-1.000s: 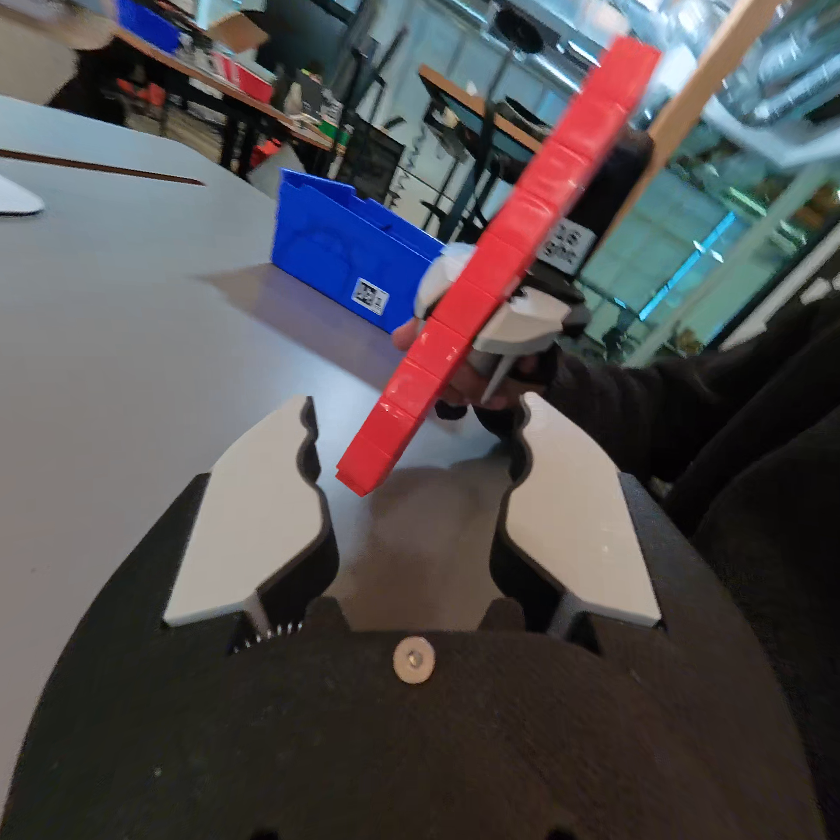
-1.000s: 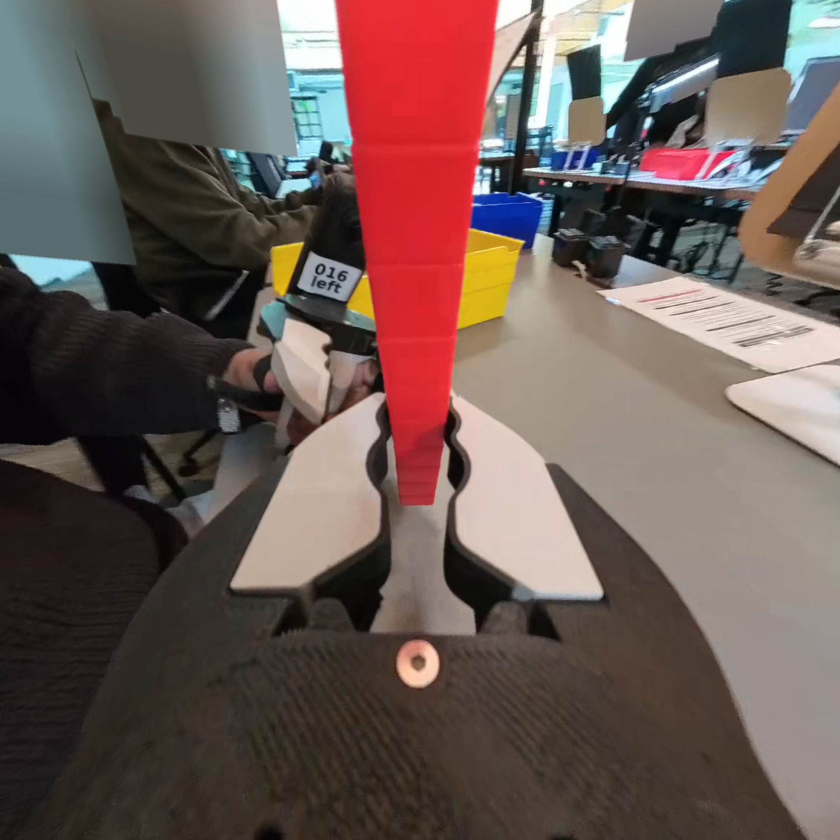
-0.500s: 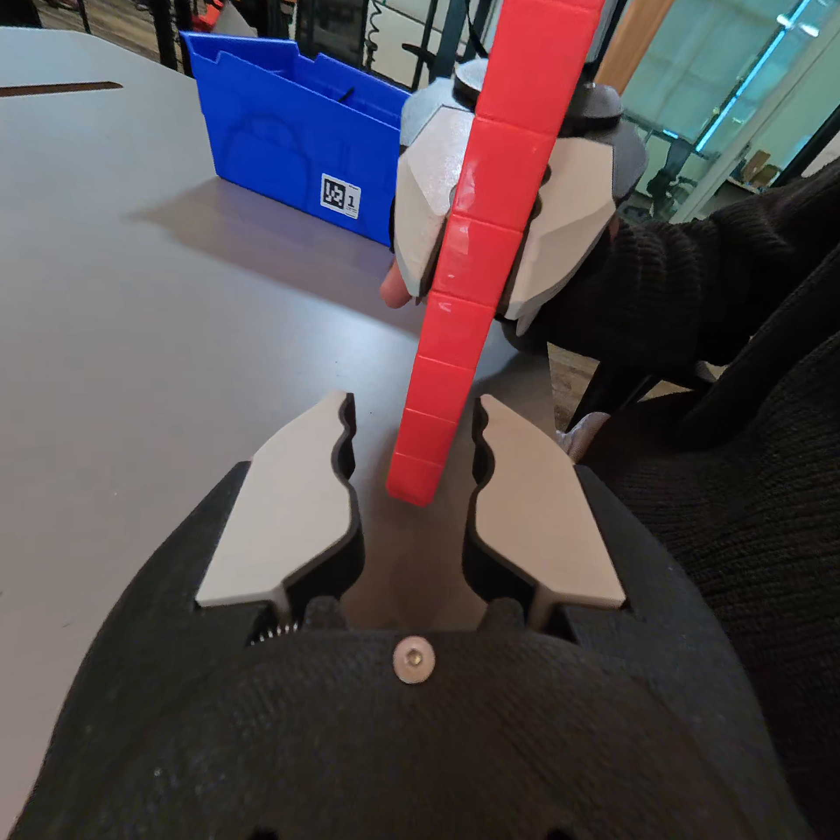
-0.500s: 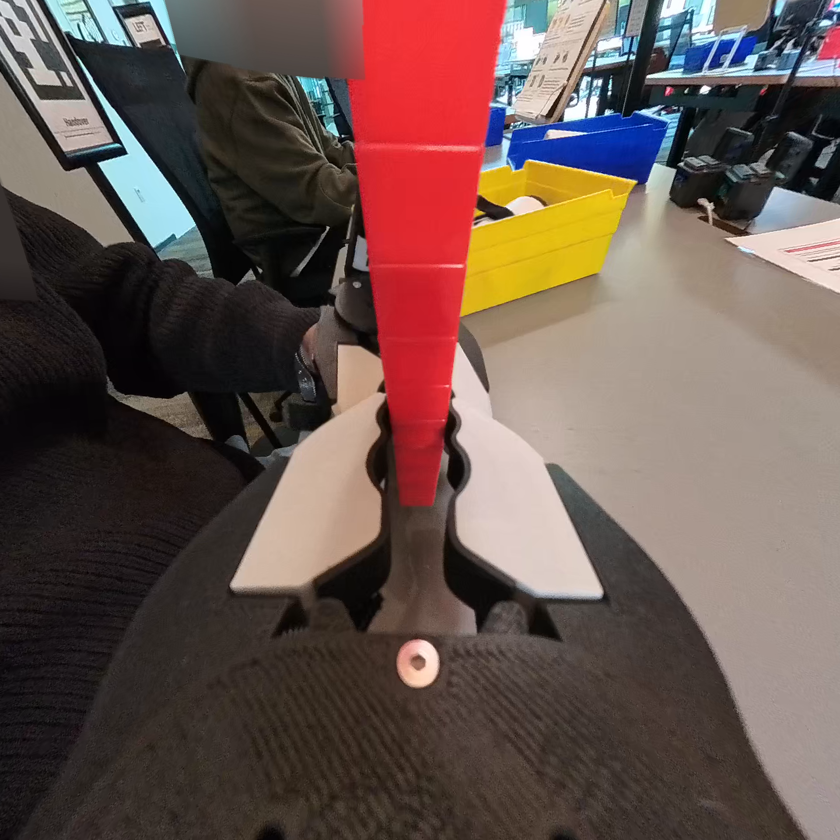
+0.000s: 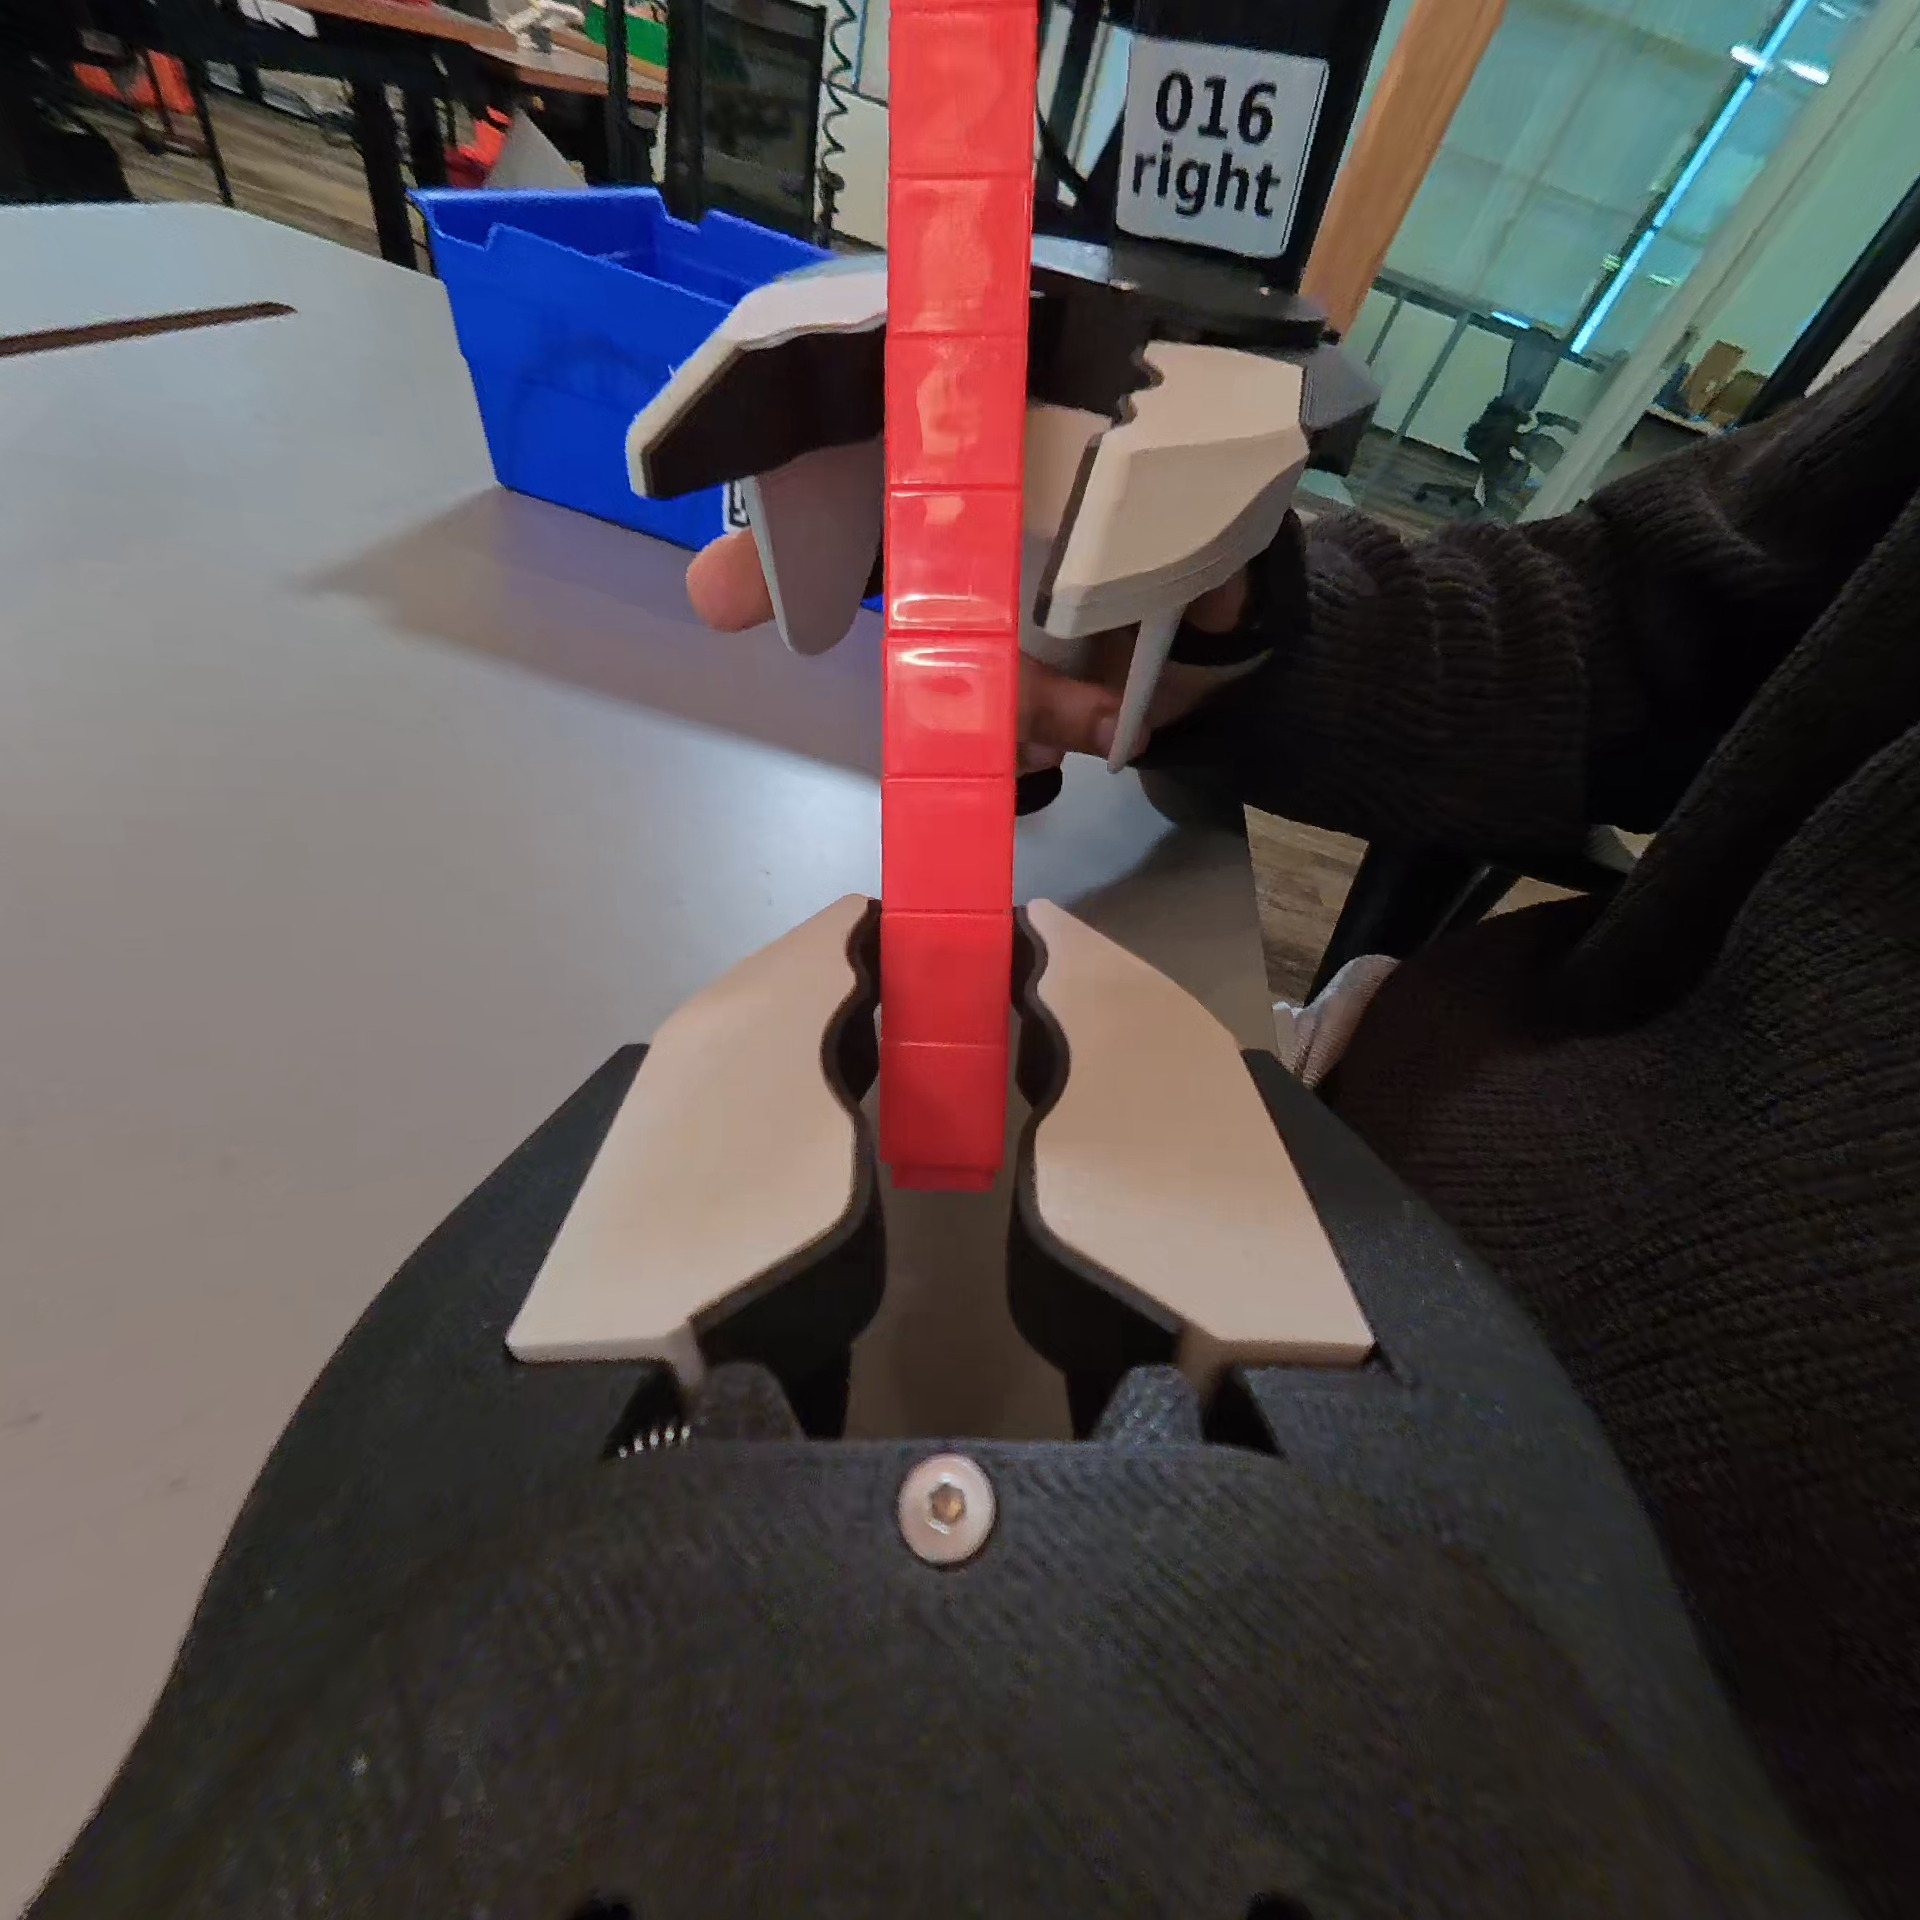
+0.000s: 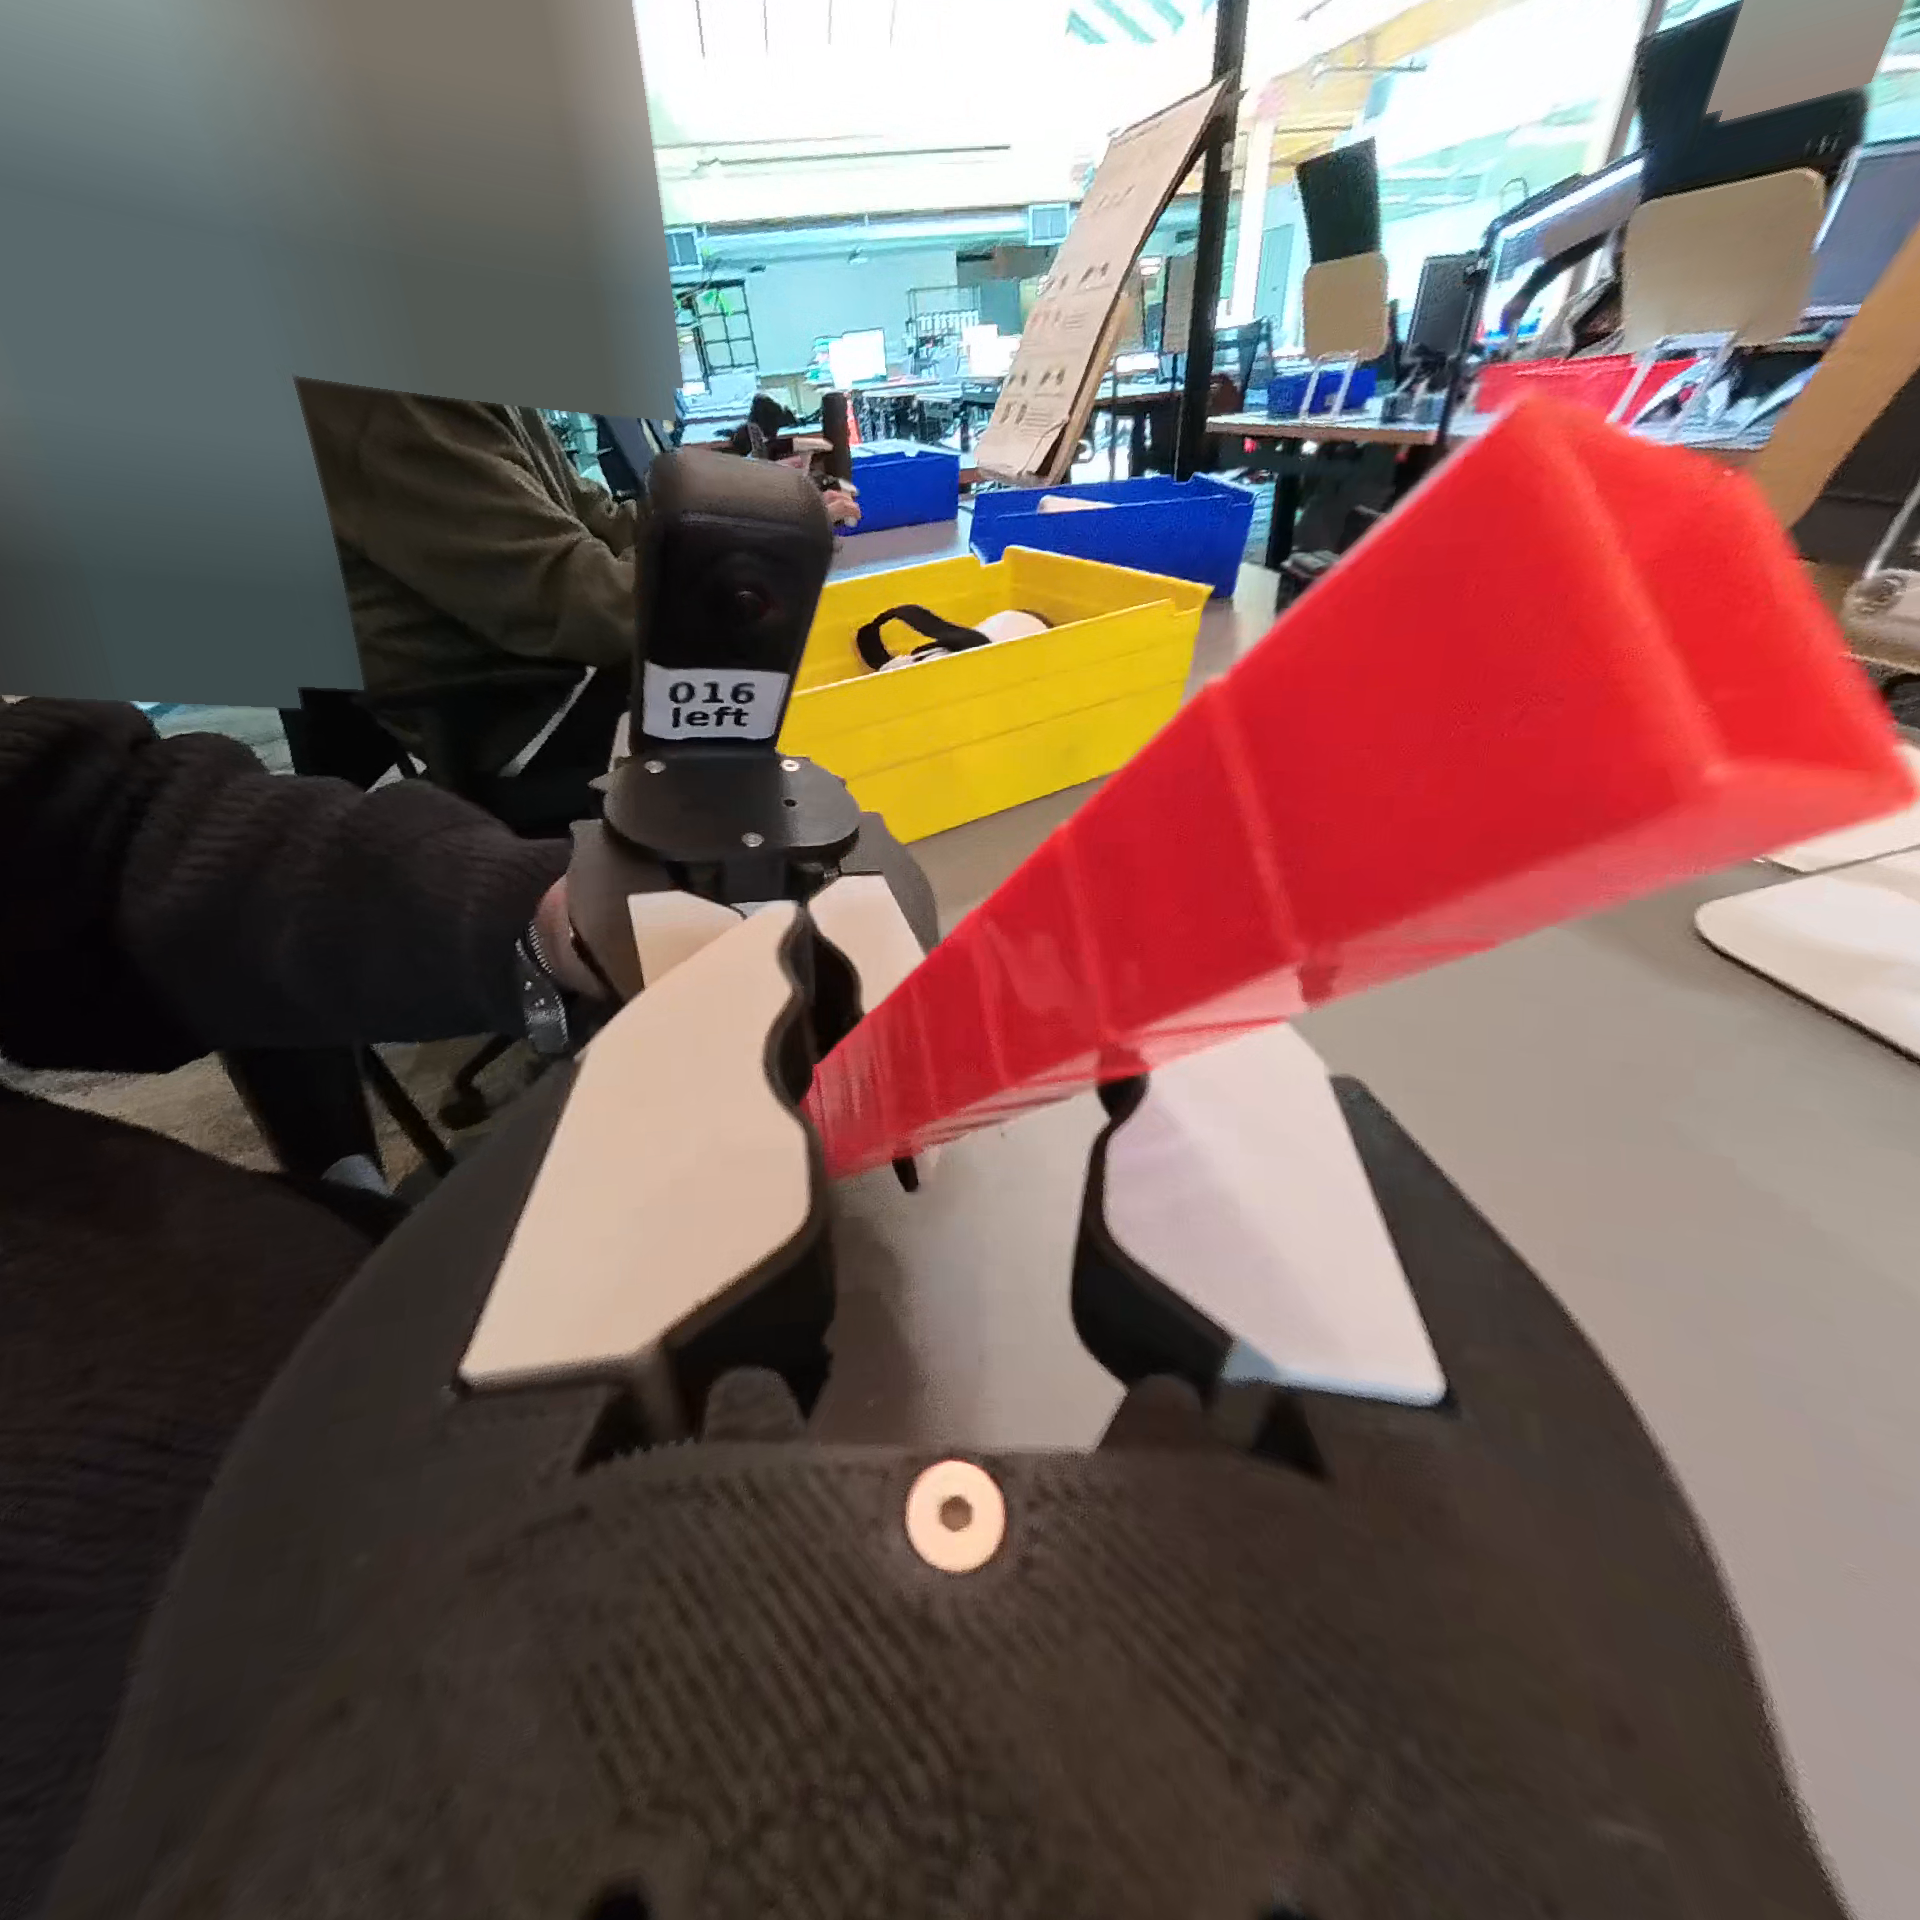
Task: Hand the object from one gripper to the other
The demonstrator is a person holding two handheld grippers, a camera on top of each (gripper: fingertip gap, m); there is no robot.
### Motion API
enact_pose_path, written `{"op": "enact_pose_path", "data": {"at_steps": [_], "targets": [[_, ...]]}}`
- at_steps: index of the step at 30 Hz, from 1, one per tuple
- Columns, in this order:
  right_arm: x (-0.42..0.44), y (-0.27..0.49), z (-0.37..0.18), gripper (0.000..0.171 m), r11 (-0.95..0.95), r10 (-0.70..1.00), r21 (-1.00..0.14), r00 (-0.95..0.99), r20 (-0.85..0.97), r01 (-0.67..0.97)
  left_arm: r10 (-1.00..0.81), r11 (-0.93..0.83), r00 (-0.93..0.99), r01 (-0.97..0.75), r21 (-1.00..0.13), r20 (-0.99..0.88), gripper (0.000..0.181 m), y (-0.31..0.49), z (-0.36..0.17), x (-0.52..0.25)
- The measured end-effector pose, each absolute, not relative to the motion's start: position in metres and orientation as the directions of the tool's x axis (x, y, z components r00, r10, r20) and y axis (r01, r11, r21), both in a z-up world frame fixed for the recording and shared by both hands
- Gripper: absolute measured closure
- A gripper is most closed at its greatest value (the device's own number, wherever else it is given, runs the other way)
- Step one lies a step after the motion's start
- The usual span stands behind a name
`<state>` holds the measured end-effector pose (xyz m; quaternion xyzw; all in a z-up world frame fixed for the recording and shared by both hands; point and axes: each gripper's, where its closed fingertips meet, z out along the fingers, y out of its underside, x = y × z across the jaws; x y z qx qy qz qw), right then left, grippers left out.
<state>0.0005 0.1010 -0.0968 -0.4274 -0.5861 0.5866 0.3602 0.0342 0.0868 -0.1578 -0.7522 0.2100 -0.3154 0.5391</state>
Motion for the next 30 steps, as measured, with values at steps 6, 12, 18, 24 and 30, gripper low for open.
{"op": "enact_pose_path", "data": {"at_steps": [6,12,18,24,30], "targets": [[-0.003,0.117,-0.099,0.115,-0.12,0.945,-0.99,-0.297,-0.137,0.078,-0.592,-0.231,0.787,0.042,-0.972,0.174,0.159,0.094,-0.142,0.021],[-0.007,0.126,-0.104,0.121,-0.285,0.923,-0.948,-0.227,-0.311,0.138,-0.443,-0.092,0.896,-0.09,-0.992,-0.04,0.159,0.1,-0.128,0.003],[-0.005,0.138,-0.101,0.131,-0.531,0.806,-0.837,-0.224,-0.547,0.134,-0.325,-0.06,0.888,-0.363,-0.93,-0.325,0.159,0.103,-0.135,0.005],[-0.003,0.147,-0.107,0.146,-0.722,0.622,-0.669,-0.257,-0.74,0.177,-0.35,-0.086,0.869,-0.4,-0.912,-0.349,0.158,0.105,-0.149,0.016],[-0.002,0.144,-0.108,0.148,-0.633,0.689,-0.744,-0.282,-0.667,0.212,-0.423,-0.156,0.902,-0.161,-0.975,-0.081,0.104,0.106,-0.151,0.019]]}}
